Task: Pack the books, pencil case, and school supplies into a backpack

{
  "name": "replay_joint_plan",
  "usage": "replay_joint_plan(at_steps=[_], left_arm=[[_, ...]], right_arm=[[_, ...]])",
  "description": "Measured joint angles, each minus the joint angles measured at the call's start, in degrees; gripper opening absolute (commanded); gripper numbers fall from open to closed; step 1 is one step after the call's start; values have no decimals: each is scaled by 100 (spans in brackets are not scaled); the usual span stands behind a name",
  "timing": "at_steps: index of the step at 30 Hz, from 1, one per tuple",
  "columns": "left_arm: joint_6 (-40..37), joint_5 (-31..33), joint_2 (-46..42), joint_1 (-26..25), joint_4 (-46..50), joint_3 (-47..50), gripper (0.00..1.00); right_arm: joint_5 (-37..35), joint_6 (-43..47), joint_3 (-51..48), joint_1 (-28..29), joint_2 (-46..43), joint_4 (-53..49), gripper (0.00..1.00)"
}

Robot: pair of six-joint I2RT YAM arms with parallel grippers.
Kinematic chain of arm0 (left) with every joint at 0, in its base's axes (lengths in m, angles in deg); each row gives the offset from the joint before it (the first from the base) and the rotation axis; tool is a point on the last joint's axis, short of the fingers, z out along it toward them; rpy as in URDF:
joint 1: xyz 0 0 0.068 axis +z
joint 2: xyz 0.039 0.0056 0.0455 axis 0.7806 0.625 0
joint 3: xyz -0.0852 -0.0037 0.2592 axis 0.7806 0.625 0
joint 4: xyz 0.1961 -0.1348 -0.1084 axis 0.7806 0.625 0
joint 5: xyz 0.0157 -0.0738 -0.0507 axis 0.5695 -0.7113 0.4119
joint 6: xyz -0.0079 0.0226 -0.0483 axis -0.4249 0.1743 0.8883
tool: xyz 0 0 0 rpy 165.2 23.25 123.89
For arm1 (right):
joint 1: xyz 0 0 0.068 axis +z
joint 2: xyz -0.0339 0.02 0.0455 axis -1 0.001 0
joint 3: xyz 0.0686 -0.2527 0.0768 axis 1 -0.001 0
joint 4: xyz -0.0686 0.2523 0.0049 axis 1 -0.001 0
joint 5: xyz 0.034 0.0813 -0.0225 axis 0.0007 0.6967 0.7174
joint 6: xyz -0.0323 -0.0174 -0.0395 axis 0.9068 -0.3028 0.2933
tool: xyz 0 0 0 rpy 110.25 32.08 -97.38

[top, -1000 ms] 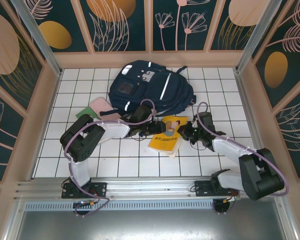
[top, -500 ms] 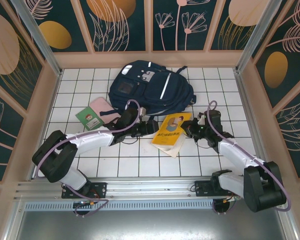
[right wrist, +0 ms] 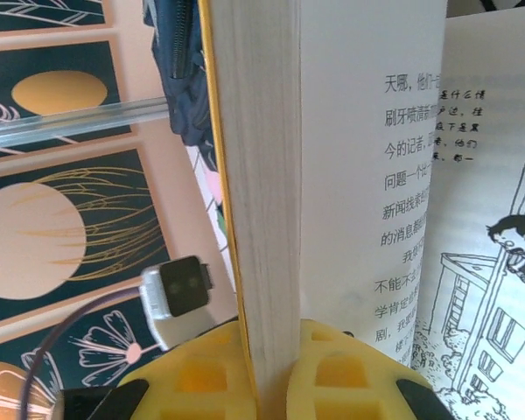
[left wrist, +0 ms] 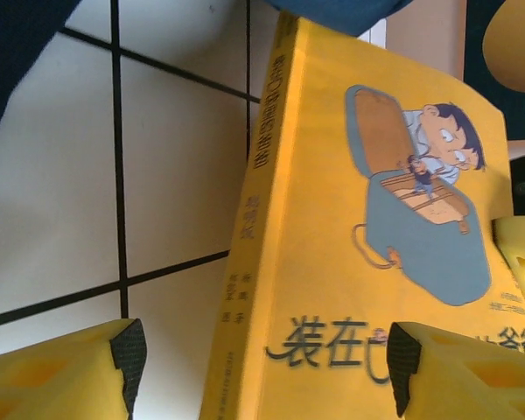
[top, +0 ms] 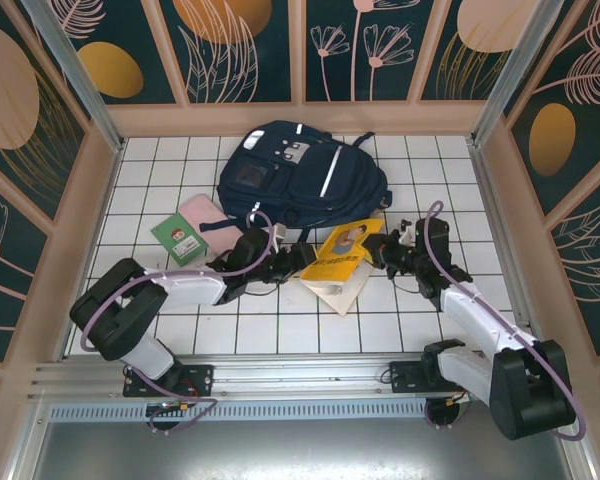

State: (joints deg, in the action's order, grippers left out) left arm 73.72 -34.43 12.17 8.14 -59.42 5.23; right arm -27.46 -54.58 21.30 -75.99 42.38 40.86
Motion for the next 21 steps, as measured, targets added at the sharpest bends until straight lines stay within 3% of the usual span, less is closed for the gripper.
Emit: replay_joint_plan(at_steps=[8,12,19,21], left_arm=[[894,-428,527,0,-1491,273,66],[1244,-544,787,0,-2028,330,48],[1335,-549,855,11,-2061,341,15],[1311,-542,855,11,-1989,326,7]], right_arm=[[-13,-149,-612,0,-11,599,0],[-50,-256,-994,0,-15,927,0],[-153,-208,-1272,2,-15,1117,0],[-181,-129,-1279,2,-15,1099,13]])
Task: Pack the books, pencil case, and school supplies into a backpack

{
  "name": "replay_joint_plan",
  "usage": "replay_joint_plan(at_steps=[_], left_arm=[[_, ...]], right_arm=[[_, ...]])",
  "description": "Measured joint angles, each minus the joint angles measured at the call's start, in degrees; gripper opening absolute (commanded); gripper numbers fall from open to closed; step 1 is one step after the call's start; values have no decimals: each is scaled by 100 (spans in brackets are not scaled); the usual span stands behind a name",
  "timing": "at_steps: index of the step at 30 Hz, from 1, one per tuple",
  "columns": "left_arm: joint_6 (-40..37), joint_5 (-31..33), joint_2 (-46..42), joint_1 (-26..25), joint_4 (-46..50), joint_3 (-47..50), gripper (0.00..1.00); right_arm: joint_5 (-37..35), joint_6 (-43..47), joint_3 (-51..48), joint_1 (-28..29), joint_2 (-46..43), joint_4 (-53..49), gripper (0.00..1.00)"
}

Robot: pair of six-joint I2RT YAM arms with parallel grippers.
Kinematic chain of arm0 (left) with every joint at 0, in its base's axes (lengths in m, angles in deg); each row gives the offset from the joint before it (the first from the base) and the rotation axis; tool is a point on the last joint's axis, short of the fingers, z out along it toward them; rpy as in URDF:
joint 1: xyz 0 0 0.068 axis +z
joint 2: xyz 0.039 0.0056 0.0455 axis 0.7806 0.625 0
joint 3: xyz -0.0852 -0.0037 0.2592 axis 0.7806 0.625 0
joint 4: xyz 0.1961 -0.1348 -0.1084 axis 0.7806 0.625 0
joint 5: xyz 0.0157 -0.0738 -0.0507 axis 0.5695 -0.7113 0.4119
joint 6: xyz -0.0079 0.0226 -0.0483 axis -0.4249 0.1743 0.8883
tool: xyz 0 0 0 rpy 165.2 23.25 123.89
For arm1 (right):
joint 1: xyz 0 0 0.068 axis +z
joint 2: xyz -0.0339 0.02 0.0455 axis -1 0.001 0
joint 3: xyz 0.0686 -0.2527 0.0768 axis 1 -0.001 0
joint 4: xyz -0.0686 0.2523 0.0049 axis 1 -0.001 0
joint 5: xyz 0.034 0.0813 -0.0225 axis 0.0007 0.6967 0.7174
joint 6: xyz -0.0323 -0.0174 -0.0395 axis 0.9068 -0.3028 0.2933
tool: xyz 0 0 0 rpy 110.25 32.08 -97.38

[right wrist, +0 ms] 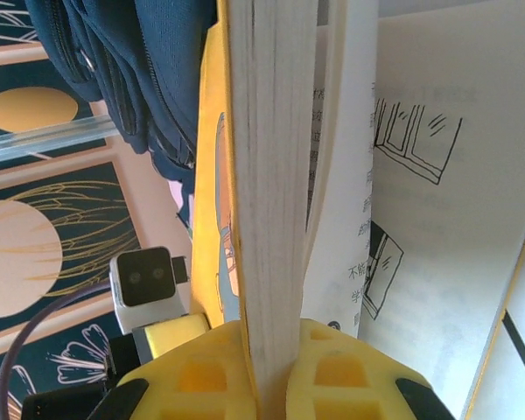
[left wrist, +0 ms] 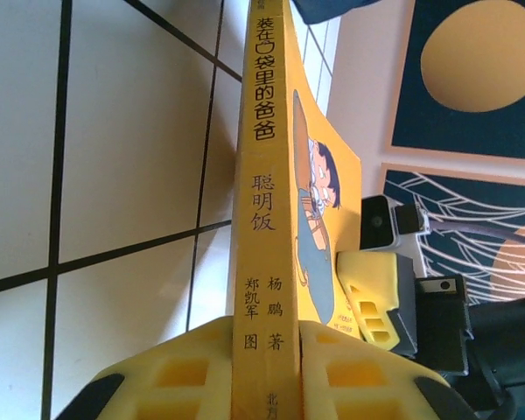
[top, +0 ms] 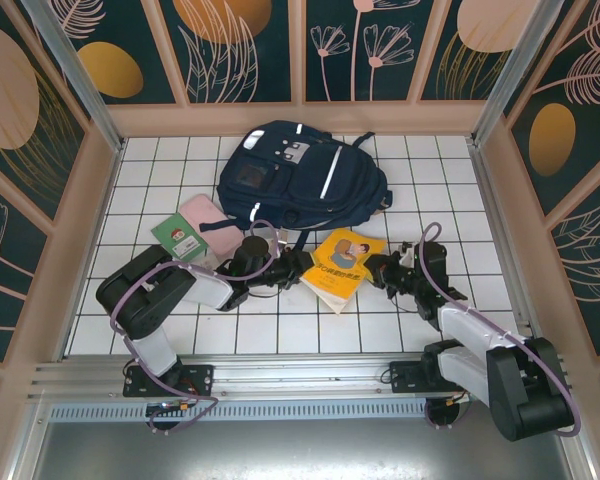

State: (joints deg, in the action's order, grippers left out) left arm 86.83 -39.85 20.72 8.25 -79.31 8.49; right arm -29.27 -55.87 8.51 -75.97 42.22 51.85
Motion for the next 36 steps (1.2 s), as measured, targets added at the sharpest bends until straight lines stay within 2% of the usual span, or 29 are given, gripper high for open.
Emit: replay_joint_plan(at_steps=[1,3,5,7,12,18,20,23,27,30,36], left_arm=[[-57,-2,0,-2,52,-20,5],[-175,2,-48,-2,234,-68,3],[-363,13,-201,-2,560,-122,2],[-654,35,-452,-2,1064,-208,2],[-1794,188,-1386,-13,2754,-562,1],[-3578,734,-2149,-11,4476,-1687,0],[-4225,905,-2334,-11,4725,-1932,0],[-5281,1147,-2686,-11,5086,-2085,0],[-6848,1209,-2870,-11,5912,-2472,0],[-7737,1196,-2885,-11,6297,-2677,0],[-9270,863,-3582,-11,6319,-2177,0]], right_arm=[[-20,37,0,0,0,-20,24],[-111,168,2,26,-13,-138,54],[-278,308,15,39,-109,-448,76],[-542,525,76,52,-319,-887,83],[-1156,1196,584,76,-927,-1814,85],[-1547,2216,1331,219,-1165,-2232,82],[-1478,2592,1453,264,-1257,-2173,76],[-1464,3246,1469,450,-1539,-1915,75],[-1694,4417,1506,1019,-2037,-1537,76],[-1849,5305,1823,1209,-1980,-1600,75],[-2236,6645,2050,1471,-2079,-1692,75]])
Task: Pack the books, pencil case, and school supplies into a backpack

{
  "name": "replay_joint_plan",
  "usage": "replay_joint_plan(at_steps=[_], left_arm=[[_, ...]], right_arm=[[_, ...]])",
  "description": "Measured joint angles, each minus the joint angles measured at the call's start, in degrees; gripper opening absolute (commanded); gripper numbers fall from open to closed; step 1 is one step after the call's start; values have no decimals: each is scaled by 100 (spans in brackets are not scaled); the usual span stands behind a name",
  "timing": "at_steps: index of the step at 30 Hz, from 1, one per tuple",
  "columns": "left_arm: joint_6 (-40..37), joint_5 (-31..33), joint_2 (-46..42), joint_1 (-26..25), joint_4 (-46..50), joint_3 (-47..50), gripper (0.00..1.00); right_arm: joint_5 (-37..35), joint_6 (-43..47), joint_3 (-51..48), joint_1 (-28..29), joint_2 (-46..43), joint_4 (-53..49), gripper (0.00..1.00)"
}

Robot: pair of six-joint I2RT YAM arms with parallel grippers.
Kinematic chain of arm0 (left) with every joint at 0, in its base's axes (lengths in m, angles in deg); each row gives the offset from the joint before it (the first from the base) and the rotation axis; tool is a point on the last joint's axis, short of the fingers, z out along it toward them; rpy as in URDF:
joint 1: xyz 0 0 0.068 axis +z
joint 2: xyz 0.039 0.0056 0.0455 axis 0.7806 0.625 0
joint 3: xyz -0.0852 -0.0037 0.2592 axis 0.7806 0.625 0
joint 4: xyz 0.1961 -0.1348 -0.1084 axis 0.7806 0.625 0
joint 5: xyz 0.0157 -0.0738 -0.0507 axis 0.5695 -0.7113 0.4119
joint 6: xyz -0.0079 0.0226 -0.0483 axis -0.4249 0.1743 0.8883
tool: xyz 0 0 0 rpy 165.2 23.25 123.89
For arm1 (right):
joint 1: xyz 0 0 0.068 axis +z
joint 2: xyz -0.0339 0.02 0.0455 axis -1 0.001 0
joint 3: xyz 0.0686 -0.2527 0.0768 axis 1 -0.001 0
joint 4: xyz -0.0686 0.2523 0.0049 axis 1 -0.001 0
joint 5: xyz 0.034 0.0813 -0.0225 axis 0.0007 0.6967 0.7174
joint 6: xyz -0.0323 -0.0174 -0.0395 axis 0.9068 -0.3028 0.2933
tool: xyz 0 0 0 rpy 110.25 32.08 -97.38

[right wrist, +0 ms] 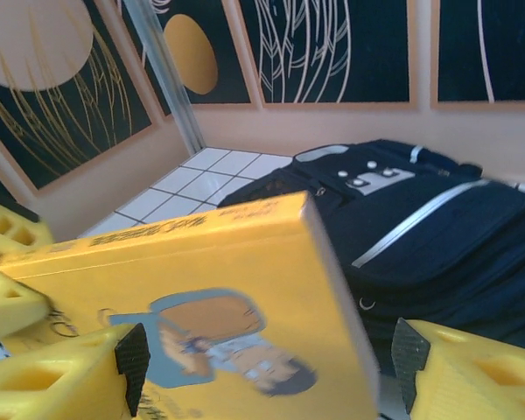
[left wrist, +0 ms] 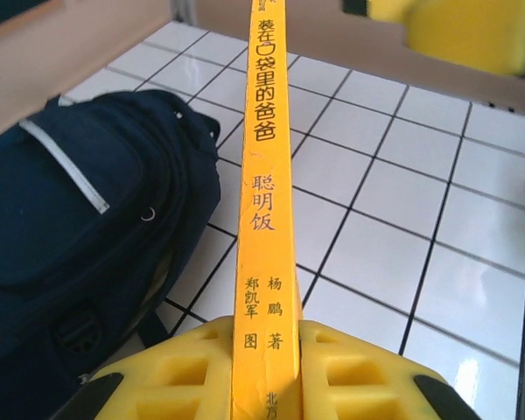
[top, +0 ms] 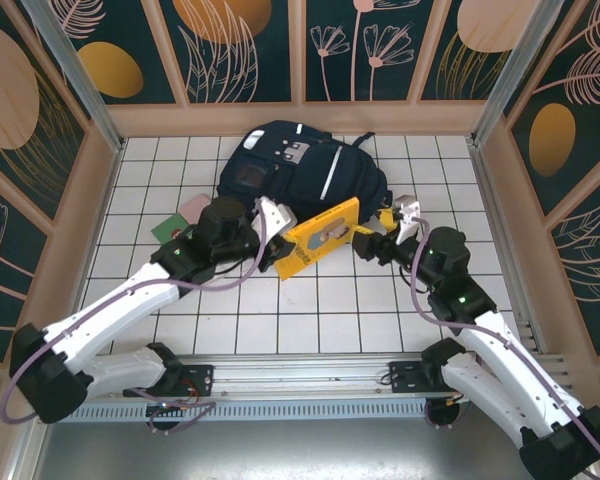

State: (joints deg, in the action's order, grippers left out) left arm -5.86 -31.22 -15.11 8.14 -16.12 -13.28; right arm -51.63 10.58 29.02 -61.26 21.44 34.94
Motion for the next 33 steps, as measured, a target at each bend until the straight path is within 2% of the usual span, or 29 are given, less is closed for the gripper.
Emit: replay_joint_plan(at_steps=[5,9,20,24,33], left_arm=[[-1047,-361,-612,0,-4,256,0],[-1718,-704,-1027,109,-160,638,0],[-2142,-1600,-1252,280,-645,1333,0],[-2184,-1893,-1377,280,-769,1335,0],[-2243,-2312,-1631,280,-1040,1355,0]], right_arm=[[-122,809,42,201,-216,-144,75],[-33,1615,348,597,-225,-651,76],[55,3585,658,1054,-772,-1731,77],[302,3775,640,1154,-785,-1860,74],[1093,3512,343,1161,-901,-1810,54]])
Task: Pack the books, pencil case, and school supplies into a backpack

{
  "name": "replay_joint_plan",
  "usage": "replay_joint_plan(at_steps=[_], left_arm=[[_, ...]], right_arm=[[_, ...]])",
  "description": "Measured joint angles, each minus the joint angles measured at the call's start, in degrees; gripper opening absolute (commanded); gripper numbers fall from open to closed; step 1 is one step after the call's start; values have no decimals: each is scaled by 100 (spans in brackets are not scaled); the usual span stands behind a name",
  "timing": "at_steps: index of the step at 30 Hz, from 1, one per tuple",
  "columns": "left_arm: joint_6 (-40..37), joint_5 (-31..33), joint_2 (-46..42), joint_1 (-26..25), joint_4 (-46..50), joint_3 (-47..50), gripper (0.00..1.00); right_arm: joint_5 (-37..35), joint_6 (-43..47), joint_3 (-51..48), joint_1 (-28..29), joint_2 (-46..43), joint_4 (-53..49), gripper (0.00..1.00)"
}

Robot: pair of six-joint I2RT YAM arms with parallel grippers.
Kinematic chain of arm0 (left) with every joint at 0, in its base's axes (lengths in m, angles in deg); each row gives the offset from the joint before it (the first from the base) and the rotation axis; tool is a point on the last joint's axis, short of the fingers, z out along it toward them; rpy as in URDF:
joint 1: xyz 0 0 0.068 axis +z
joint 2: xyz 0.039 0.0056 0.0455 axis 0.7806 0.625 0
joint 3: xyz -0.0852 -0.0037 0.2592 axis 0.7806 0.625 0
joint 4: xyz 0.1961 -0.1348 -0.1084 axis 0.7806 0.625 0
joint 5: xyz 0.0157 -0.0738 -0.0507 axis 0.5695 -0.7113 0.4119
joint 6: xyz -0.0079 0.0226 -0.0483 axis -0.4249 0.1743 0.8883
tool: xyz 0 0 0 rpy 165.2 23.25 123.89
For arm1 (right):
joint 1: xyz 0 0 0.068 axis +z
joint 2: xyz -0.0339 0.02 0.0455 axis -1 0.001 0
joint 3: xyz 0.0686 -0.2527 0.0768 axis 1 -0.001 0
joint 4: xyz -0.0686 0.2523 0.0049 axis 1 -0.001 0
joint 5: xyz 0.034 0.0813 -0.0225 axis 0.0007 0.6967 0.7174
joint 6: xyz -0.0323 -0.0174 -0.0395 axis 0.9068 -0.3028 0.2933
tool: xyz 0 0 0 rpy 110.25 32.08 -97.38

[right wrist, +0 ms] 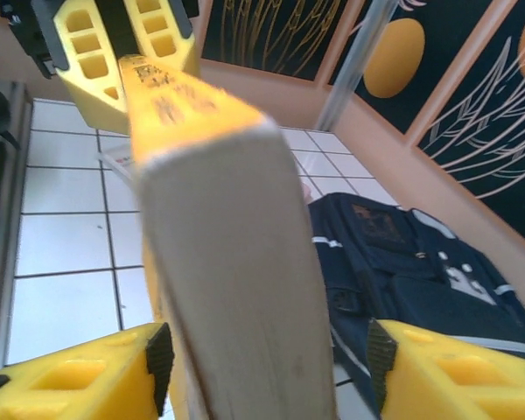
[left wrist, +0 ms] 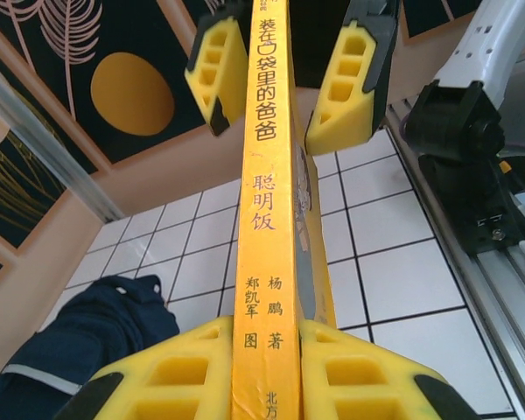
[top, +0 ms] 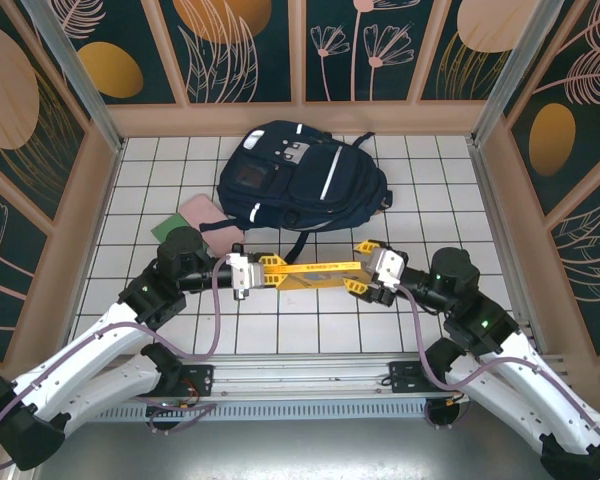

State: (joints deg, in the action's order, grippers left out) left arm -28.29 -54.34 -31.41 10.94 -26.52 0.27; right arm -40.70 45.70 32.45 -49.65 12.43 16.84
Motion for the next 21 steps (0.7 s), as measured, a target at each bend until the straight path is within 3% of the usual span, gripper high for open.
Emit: replay_joint_plan(at_steps=[3,6,7,9,10,11,12,17,21], left_arm=[[0,-81,0,0,-17,2,0],[2,-118,0,7,-83,26,0],[-2,-118,0,31,-111,33,0],[4,-83,0,48,-131,35,4],[33,-42,0,48,-166,50,32],[66,22,-2,46,-227,72,50],[181,166,-11,28,-365,114,58],[938,1307,-129,22,-1196,315,80],[1676,2247,293,66,-1475,79,84]], right_arm=[[177,-114,-68,0,2,57,38],[400,-201,-76,0,7,81,5],[452,-251,-76,0,7,74,0],[466,-286,-76,-2,9,70,0],[463,-291,-76,-7,15,68,0],[466,-321,-76,-9,22,68,0],[470,-334,-76,-9,22,70,0],[-57,-1051,-76,-50,28,155,0],[-1381,-2358,435,-332,525,-50,0]])
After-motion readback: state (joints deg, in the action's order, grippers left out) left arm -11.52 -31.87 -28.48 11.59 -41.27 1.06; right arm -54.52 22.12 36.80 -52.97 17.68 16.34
